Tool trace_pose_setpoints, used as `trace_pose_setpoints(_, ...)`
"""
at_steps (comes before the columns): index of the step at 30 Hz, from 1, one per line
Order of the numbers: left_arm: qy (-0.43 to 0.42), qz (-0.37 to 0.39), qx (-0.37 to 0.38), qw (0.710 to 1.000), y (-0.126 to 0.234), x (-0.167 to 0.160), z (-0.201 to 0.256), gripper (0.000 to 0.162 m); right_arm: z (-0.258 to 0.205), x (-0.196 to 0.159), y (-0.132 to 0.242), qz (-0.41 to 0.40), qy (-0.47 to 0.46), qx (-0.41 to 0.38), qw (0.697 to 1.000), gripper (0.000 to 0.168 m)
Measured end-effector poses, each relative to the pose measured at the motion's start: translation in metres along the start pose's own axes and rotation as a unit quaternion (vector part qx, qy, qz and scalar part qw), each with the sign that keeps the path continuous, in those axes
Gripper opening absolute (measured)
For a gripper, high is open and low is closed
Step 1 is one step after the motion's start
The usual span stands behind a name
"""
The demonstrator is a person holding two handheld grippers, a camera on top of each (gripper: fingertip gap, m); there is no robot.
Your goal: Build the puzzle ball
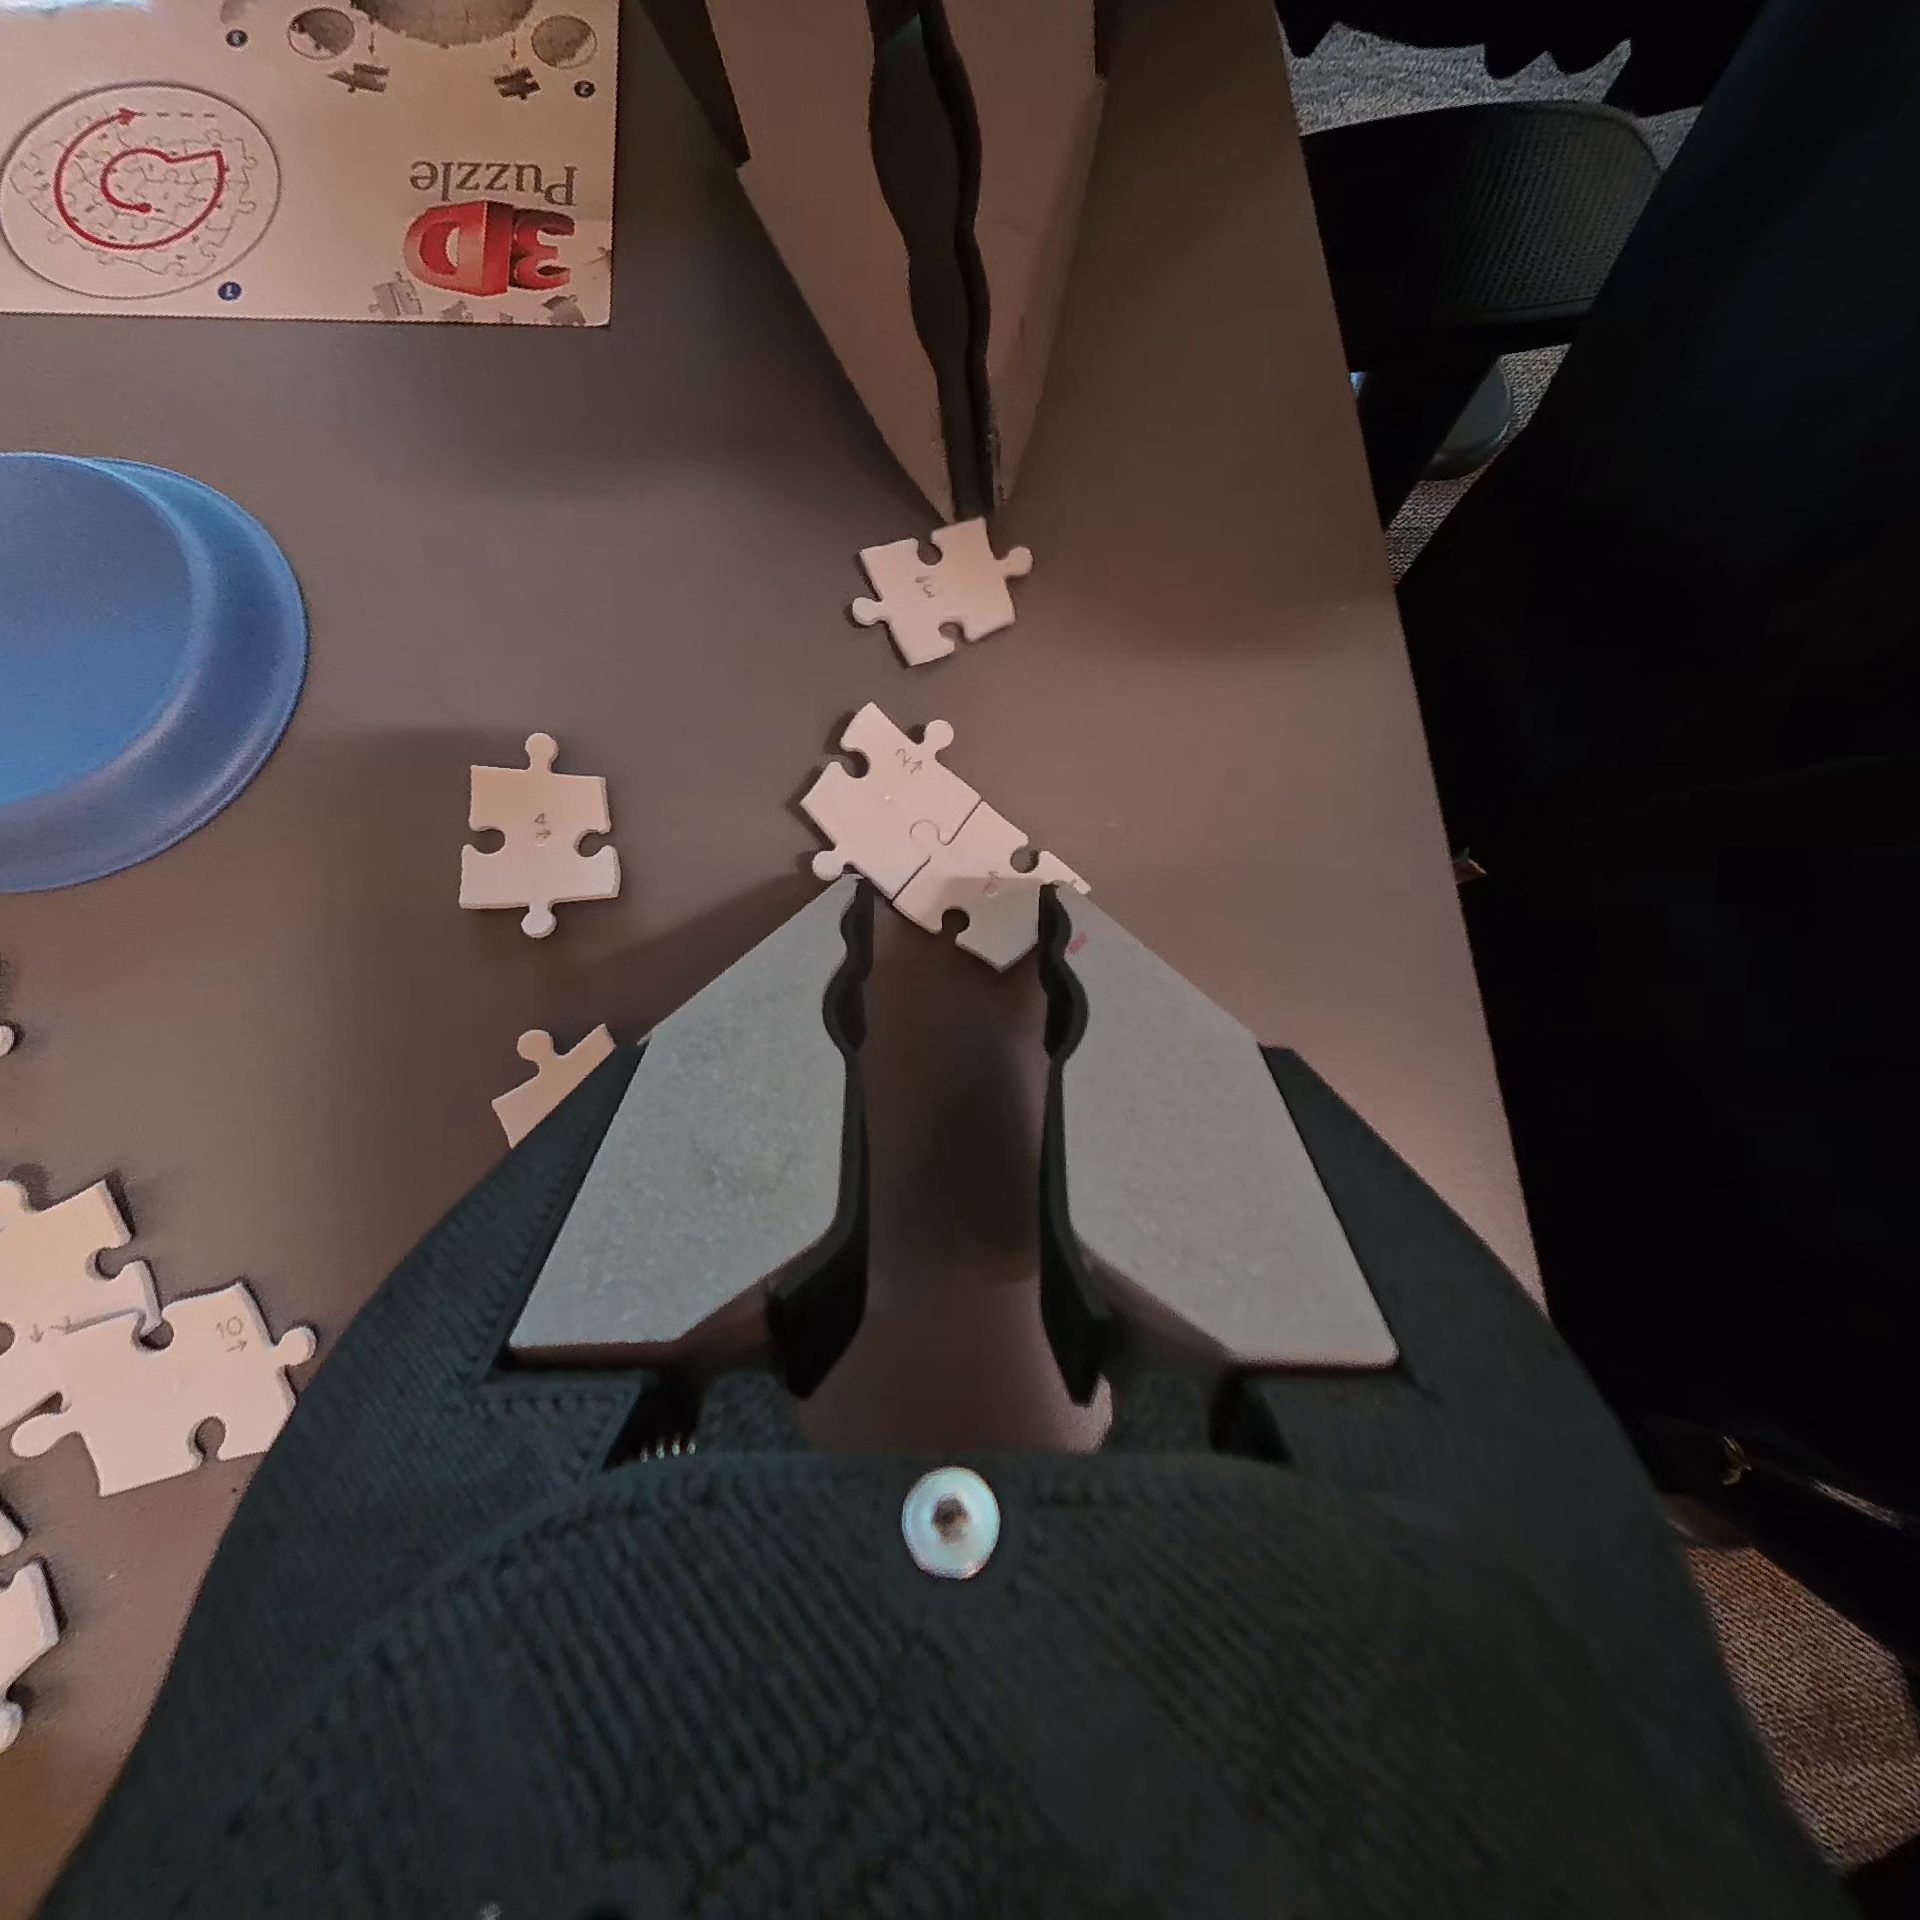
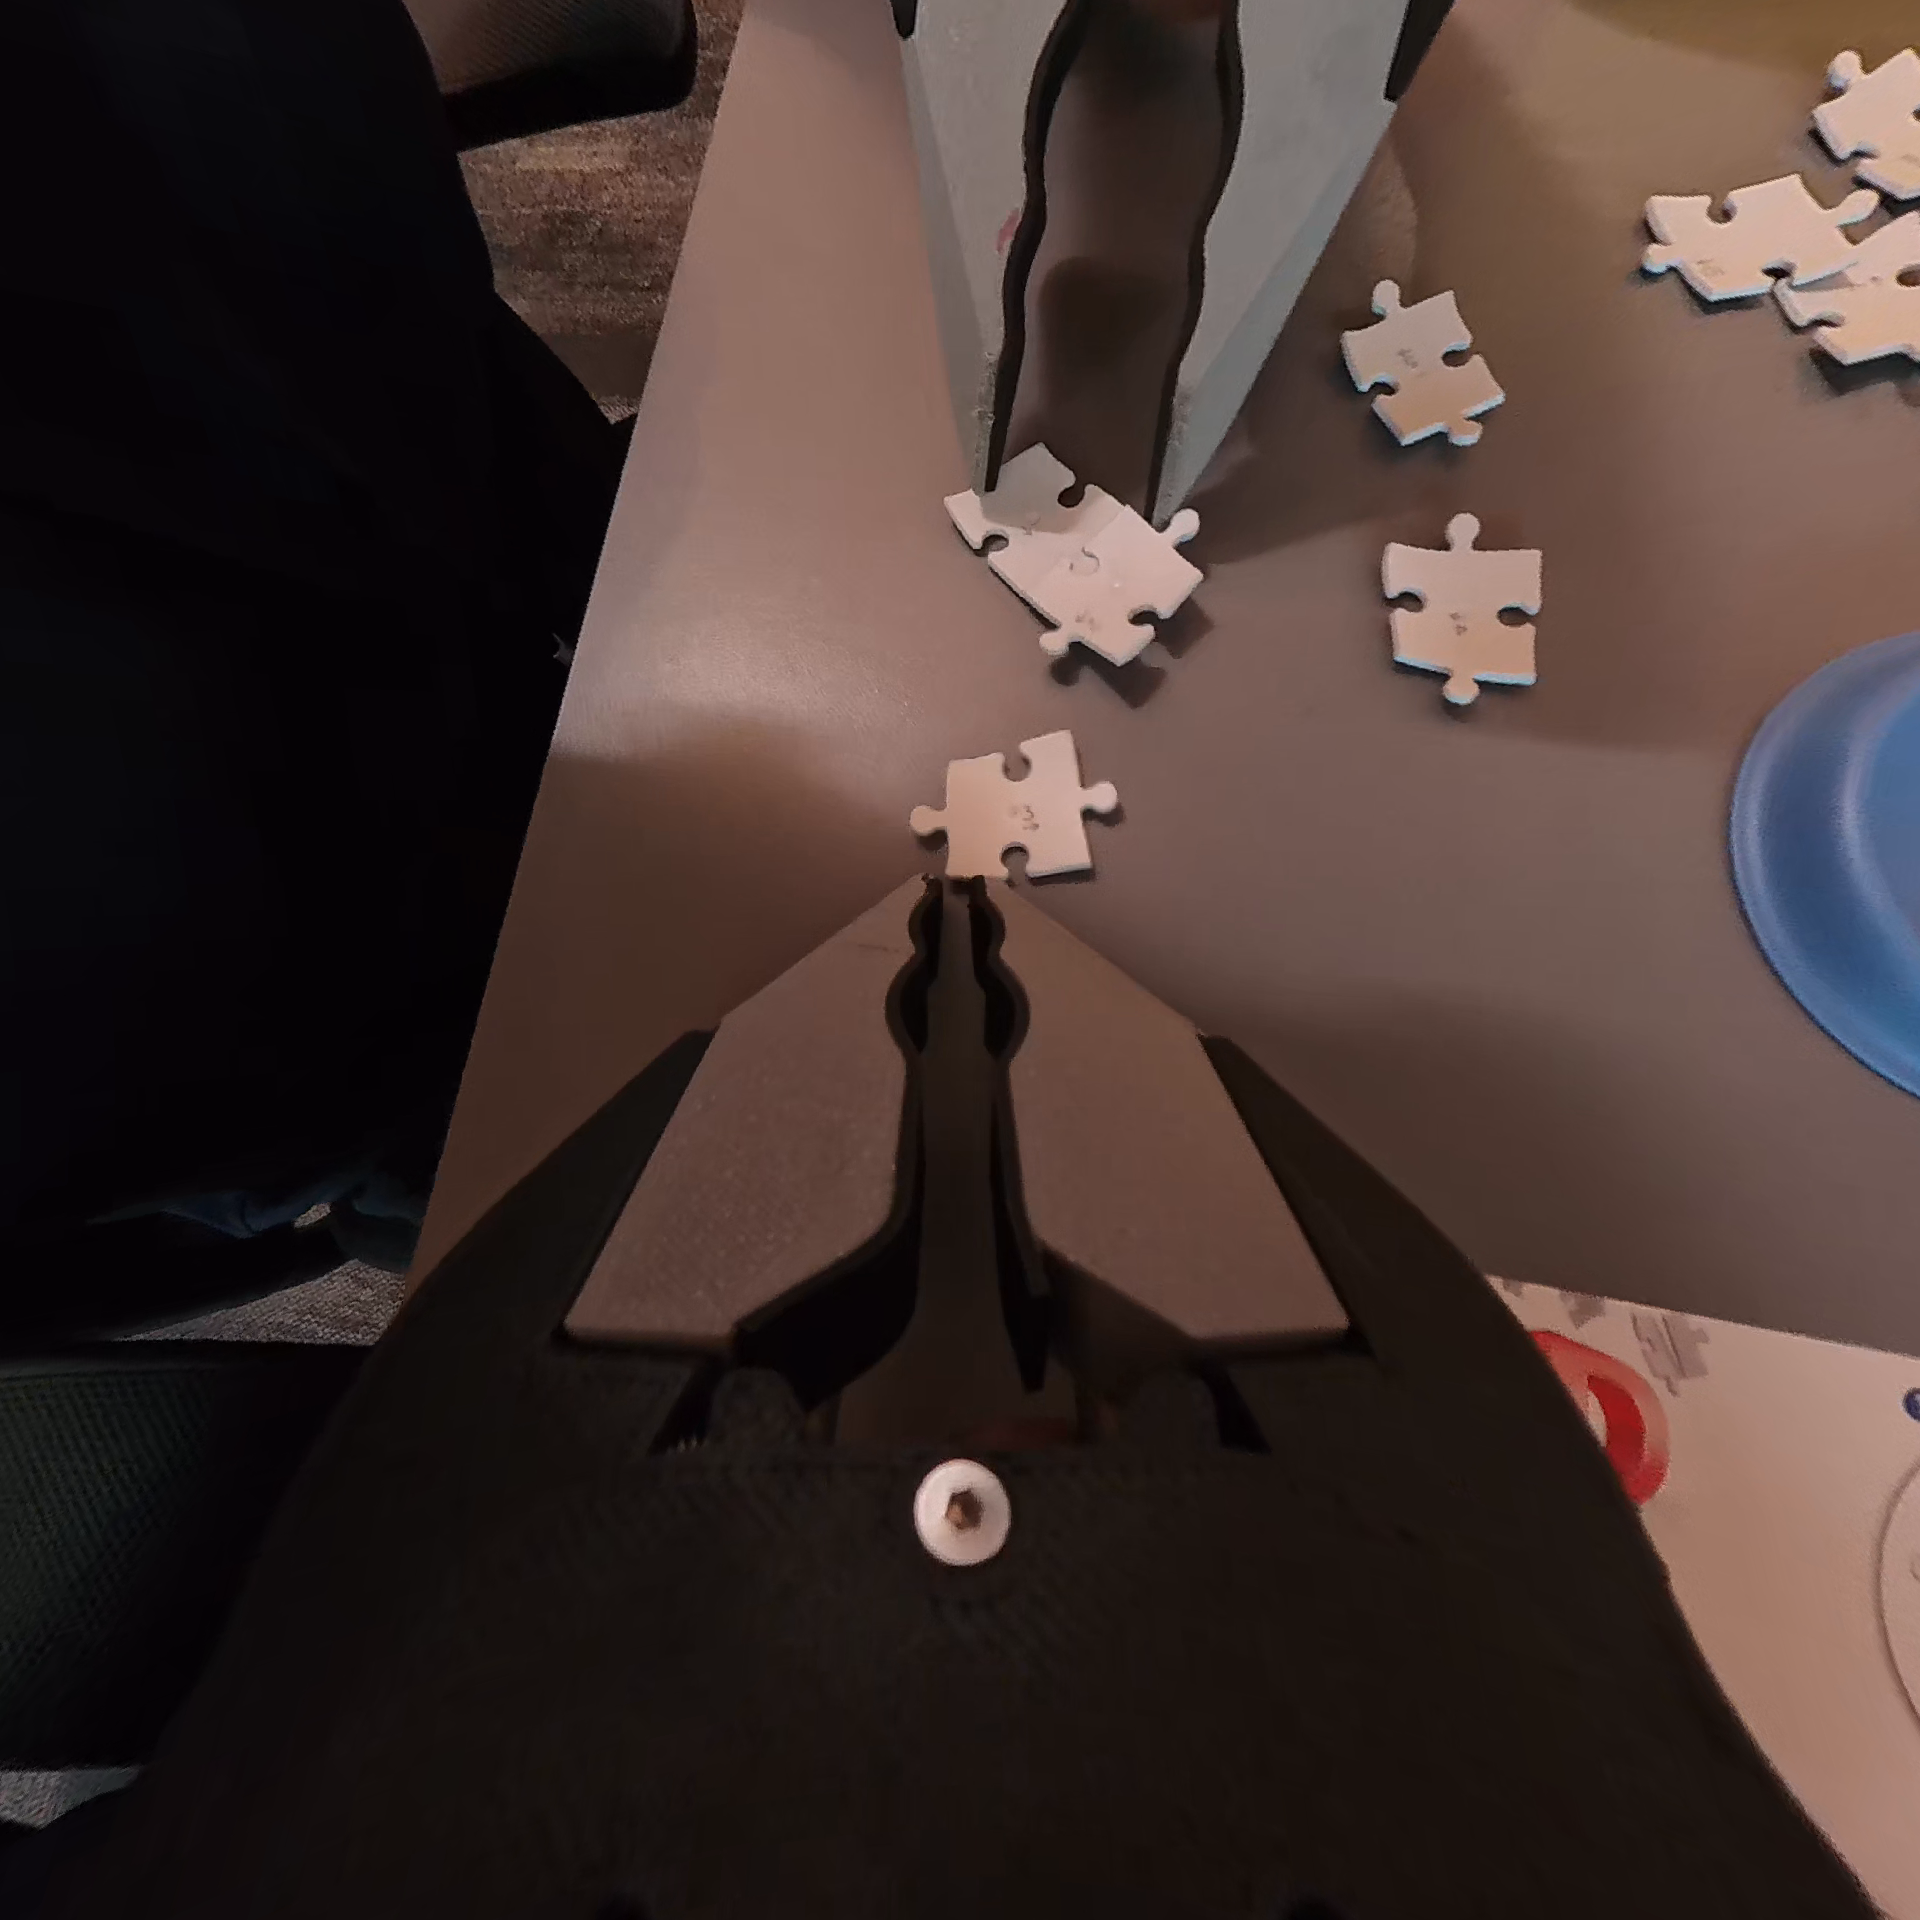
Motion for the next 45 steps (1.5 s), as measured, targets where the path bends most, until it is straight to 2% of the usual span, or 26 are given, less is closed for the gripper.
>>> trace_pose_setpoints(7, 0.002, -0.001, -0.003, 1.0, -0.001, 0.0, 0.001, 0.03, -0.003, 0.004, -0.004, 0.002, 0.01, 0.005, 1.0, 0.003)
trace_pose_setpoints(18, -0.002, -0.001, -0.001, 1.0, -0.001, 0.0, 0.002, 0.03, 0.008, -0.004, 0.02, -0.008, 0.005, -0.048, 0.999, 0.003)
trace_pose_setpoints(22, -0.003, -0.001, 0.001, 1.0, 0.0, 0.0, 0.002, 0.03, 0.018, 0.004, 0.049, 0.042, 0.0, -0.105, 0.994, 0.001)
trace_pose_setpoints(25, -0.004, -0.003, 0.003, 1.0, -0.001, 0.0, 0.002, 0.03, 0.021, 0.008, 0.063, 0.078, -0.005, -0.12, 0.99, 0.0)
trace_pose_setpoints(34, -0.007, -0.004, 0.008, 1.0, -0.001, 0.0, 0.001, 0.03, 0.02, -0.003, 0.049, 0.036, -0.007, -0.103, 0.994, 0.001)
trace_pose_setpoints(45, -0.005, -0.005, 0.006, 1.0, -0.002, 0.0, 0.001, 0.03, 0.018, -0.002, 0.045, 0.036, -0.005, -0.097, 0.995, 0.001)
Point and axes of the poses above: each gripper's, where its closed fingertips meet, y back along the fingers, x out of its top, z = x × y across the jaws, the point moved 4 cm from there along y, back along the fingers, and after that the axes turned 12 degrees about y, right-handed, at the moved point
